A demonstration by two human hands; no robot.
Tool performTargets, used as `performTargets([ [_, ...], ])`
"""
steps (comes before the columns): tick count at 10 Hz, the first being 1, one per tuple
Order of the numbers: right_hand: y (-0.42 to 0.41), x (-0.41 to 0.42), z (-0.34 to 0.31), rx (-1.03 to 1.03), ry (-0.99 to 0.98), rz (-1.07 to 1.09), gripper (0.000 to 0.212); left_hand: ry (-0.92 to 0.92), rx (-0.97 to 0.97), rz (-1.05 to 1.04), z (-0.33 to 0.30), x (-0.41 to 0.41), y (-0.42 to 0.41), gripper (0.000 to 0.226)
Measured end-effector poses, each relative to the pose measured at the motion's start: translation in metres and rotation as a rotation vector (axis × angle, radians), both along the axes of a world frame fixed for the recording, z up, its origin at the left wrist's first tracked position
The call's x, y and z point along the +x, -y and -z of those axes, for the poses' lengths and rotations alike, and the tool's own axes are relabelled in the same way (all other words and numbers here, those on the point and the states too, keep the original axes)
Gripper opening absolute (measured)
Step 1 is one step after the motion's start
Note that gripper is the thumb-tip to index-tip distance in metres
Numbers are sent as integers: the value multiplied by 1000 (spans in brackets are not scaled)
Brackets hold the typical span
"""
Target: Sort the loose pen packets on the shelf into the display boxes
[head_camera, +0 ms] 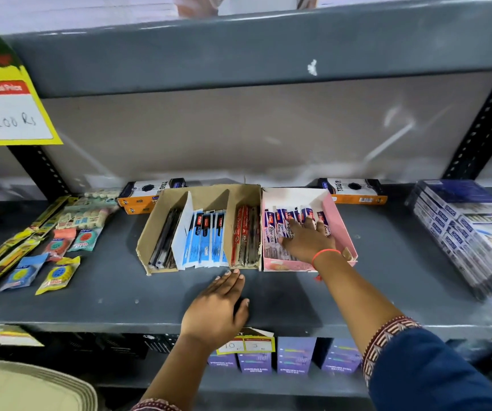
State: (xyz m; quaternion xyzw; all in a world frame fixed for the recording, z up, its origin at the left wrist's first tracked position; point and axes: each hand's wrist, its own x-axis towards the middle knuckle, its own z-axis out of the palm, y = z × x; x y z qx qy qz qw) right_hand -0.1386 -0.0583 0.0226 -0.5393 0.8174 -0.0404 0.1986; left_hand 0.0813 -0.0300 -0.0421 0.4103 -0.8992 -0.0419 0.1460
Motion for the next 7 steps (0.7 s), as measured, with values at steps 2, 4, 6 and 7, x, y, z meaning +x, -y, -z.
performTargets([
  [2, 2, -2, 5, 73, -7, -32, 66, 13, 5, -3, 4, 2, 2, 52],
  [4, -5, -5, 1, 14, 0, -28, 64, 27, -3, -8, 4, 1, 2, 53],
  [6, -30, -5, -6, -176, -46, 2, 62, 30, 46, -28, 2, 0, 2, 51],
  [7, -47, -3, -7, -244, -170, 10, 64, 97, 45, -38, -2, 2, -5, 55],
])
